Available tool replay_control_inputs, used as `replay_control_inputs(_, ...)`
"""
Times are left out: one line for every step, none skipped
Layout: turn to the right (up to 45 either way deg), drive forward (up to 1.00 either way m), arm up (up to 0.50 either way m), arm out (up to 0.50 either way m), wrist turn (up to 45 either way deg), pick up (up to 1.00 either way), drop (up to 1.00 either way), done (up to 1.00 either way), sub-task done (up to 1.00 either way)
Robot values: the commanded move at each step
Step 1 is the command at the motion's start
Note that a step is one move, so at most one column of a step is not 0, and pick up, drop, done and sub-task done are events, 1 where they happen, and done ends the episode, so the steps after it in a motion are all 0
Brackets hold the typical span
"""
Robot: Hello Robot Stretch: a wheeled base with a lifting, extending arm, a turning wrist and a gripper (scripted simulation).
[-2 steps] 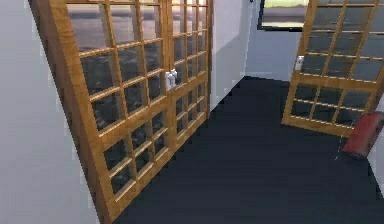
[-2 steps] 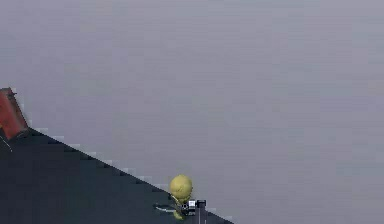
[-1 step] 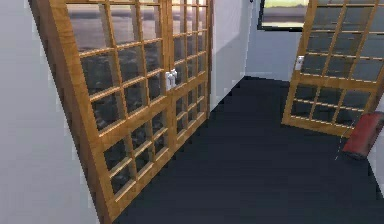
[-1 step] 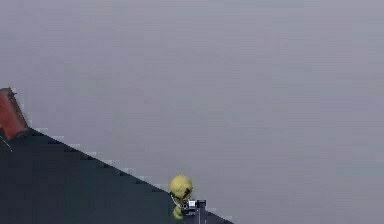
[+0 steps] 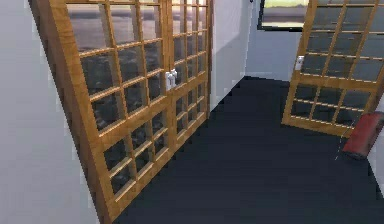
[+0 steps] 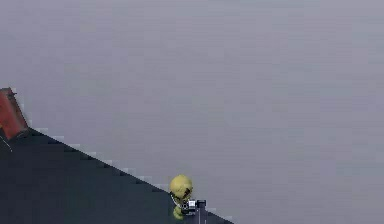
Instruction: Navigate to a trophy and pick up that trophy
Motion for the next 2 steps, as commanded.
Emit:
replay_control_inputs(0.0, 0.00, 0.10, 0.00, 0.0, 0.00, 0.00, 0.00, 0.00)
replay_control_inputs(0.0, 0.00, 0.00, 0.00, 0.0, 0.00, 0.00, 1.00, 0.00)
